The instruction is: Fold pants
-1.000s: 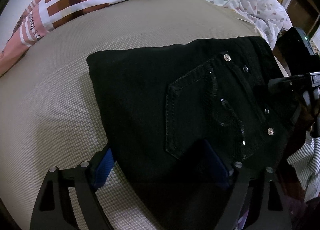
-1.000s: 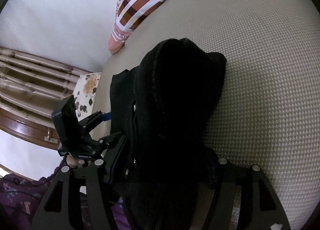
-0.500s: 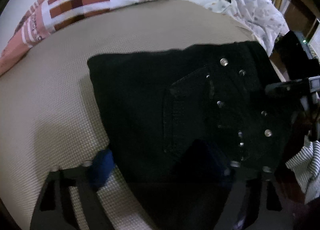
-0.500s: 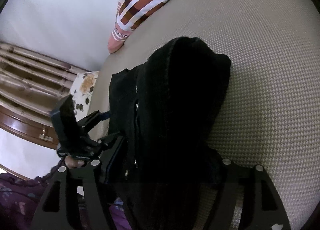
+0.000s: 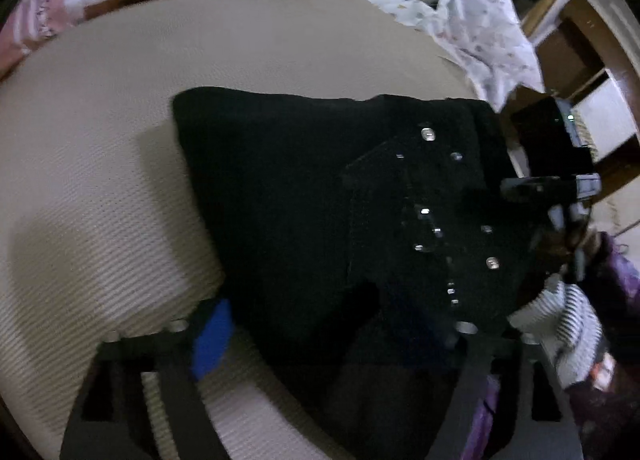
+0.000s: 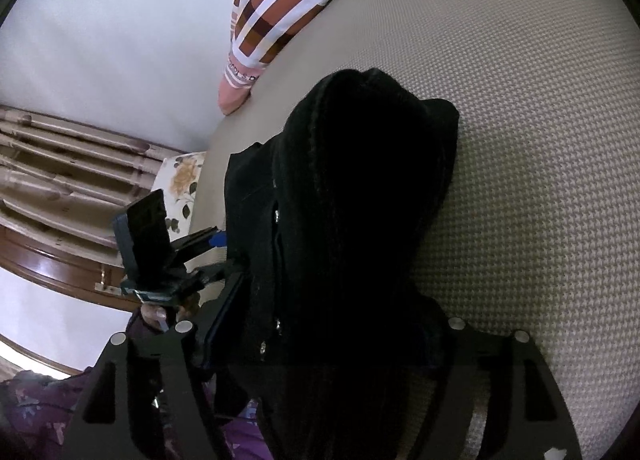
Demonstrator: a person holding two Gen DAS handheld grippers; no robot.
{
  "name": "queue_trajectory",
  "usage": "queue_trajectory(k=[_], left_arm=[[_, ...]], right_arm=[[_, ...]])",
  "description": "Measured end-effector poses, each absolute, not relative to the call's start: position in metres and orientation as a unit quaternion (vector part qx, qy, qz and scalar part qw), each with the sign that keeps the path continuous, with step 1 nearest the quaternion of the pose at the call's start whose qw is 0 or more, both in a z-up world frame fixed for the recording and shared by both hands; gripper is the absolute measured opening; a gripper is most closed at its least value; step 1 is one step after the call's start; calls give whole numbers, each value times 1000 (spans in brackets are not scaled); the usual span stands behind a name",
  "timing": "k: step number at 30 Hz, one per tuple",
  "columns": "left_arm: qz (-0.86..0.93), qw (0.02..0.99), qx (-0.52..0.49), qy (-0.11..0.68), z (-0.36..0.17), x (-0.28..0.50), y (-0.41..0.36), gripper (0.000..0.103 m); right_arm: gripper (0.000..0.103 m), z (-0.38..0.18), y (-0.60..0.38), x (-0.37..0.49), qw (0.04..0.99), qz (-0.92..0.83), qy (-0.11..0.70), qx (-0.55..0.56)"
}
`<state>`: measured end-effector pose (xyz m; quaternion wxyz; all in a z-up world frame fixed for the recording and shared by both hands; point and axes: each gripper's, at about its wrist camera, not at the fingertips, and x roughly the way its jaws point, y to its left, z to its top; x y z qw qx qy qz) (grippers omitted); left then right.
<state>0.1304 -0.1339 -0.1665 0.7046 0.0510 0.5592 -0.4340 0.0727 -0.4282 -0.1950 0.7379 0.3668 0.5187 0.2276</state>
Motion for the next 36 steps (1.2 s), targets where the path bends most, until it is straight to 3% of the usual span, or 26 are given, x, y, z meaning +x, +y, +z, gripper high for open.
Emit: queue_trajectory(k=[3,11,13,16,17,18,21,24,27,28,29,36], left_arm=[[-436,706,63,555,-167,126,-146,95],[-428,716,34,551,-170,127,-145,95],[-422,718,31,553,-170,130,-141,88],[-402,730,35,552,-167,130,-137,63],[-392,736,32,551,-166,131,-133,47],[-384,738,14,554,-166,134,-128,39],[-374,730,-53,569,-170,139,-113,35],[-368,744,-32,557,-171,133,-118,35],[-365,748,-39,554,-170,133,-116,33],[-363,752,-30,549,-169,131,-117,33],[-360,757,-22,544,-167,128,-119,32],[-347,782,15,518,-157,113,-123,26]], right_arm=[[73,-194,-427,71,743,226,516,361],[80,-193,-422,71,748,225,508,362],[84,-191,-420,72,750,225,507,359],[92,-190,-414,74,754,227,506,353],[95,-189,-413,75,754,228,506,352],[96,-189,-412,76,754,229,506,351],[99,-189,-412,77,753,230,506,352],[99,-190,-412,76,754,227,505,353],[90,-189,-411,74,755,221,506,354],[69,-189,-412,73,756,219,508,351],[39,-192,-414,73,754,211,515,349],[34,-202,-424,67,738,210,496,406]])
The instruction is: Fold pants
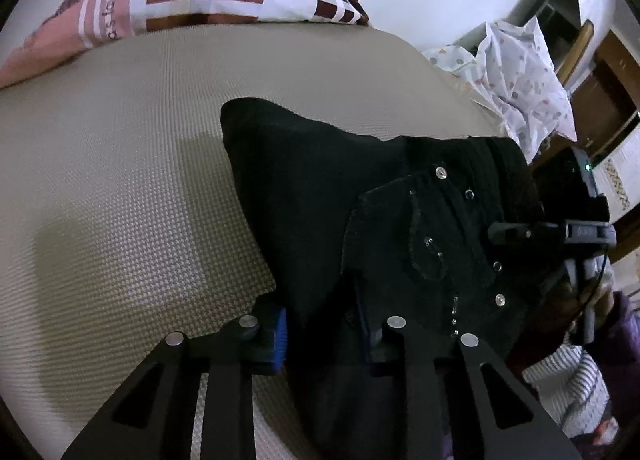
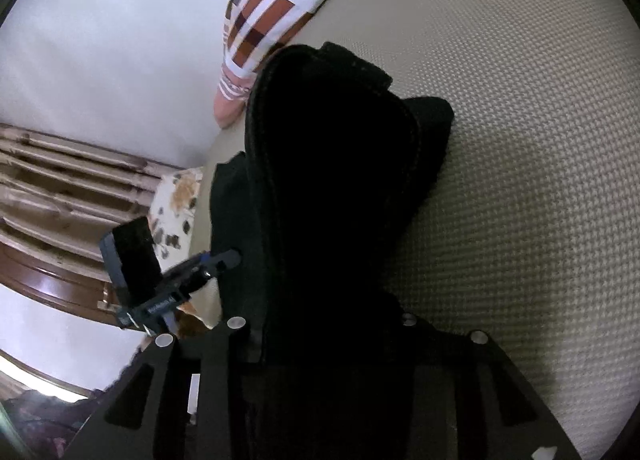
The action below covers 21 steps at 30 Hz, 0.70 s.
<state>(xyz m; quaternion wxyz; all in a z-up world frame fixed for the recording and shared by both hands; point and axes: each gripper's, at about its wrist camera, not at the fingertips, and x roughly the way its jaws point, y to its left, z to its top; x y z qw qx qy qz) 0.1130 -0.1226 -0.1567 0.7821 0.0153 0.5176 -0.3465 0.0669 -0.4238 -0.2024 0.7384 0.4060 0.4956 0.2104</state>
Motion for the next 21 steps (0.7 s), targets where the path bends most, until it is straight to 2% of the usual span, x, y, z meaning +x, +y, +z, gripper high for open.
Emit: queue_trajectory(k=[9,21], left_arm=[[-332,793,11,510,-149,102,-109,23],[-315,802,15,507,-144,99,-84,23]], right_arm=[[33,-210,-417,62,716,228,464,470],[33,-219,-401,72,712,228,470,470]])
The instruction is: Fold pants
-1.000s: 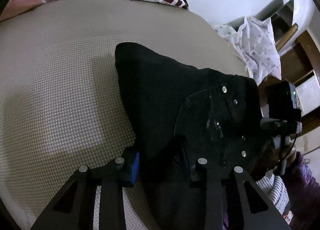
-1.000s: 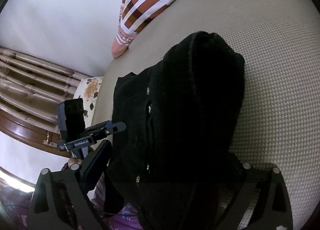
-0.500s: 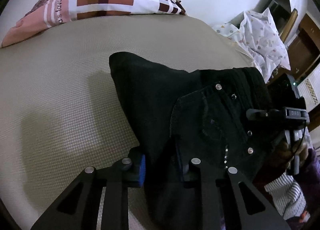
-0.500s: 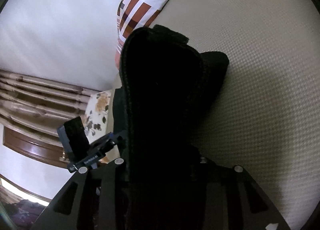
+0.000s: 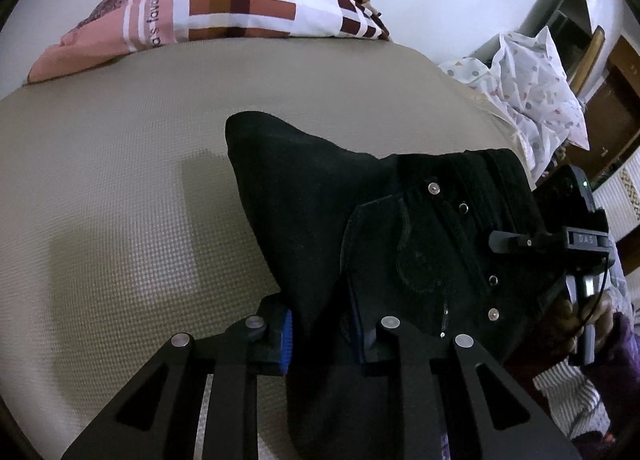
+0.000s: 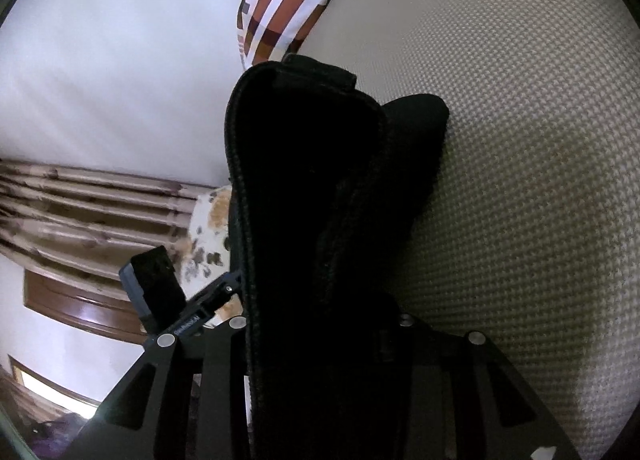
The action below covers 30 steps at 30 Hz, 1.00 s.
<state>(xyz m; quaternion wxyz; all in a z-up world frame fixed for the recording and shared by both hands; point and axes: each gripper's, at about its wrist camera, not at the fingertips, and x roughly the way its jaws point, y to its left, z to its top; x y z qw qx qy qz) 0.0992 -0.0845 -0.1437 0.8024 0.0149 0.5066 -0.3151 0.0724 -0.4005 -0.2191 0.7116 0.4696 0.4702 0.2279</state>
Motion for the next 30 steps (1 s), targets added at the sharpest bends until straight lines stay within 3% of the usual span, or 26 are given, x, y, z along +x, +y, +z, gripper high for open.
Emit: queue_trajectory(k=[9,14,30], left_arm=[[-316,803,12,506,-146,99,-82,23],[-314,813,19,489,-144,93,-80,22],[-261,841,-21,474,-127,108,-19,21]], right_arm=[[42,-212,-381,84,724,215,512,409],[33,-209,-377,84,725,217,502,419],[32,-200,-315,113,704,273,472,455]])
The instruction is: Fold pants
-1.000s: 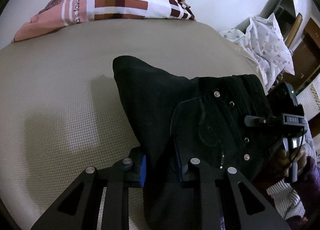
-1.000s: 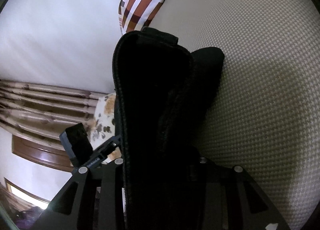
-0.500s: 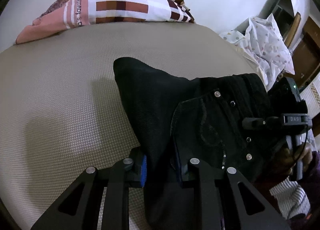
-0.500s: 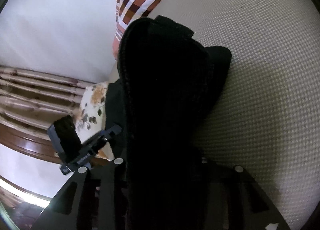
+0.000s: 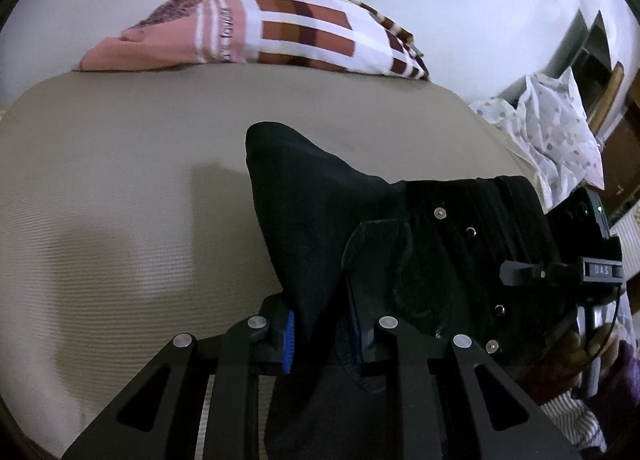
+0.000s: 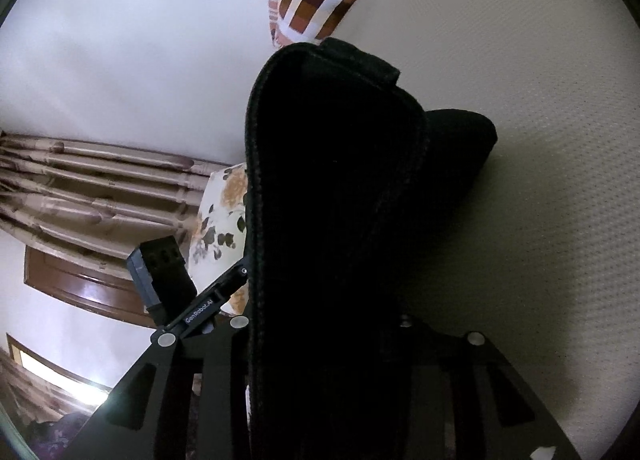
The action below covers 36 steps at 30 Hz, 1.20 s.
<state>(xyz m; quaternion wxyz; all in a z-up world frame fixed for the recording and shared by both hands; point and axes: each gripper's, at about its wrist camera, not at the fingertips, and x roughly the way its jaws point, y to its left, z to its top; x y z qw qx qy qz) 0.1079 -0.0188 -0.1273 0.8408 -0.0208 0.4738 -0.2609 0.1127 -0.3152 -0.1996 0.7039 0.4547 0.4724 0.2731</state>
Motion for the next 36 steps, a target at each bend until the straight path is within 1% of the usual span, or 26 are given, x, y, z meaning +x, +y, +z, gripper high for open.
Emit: queue_trajectory(k=[18,36], left_arm=[[-214,866,-33,451,-113,119,47,21],[-192,873,-45,445,-111,131,76,21]], right_arm=[[32,-190,-242,145,701,305,480,430],[32,-184,-216,150,703,312,488,413]])
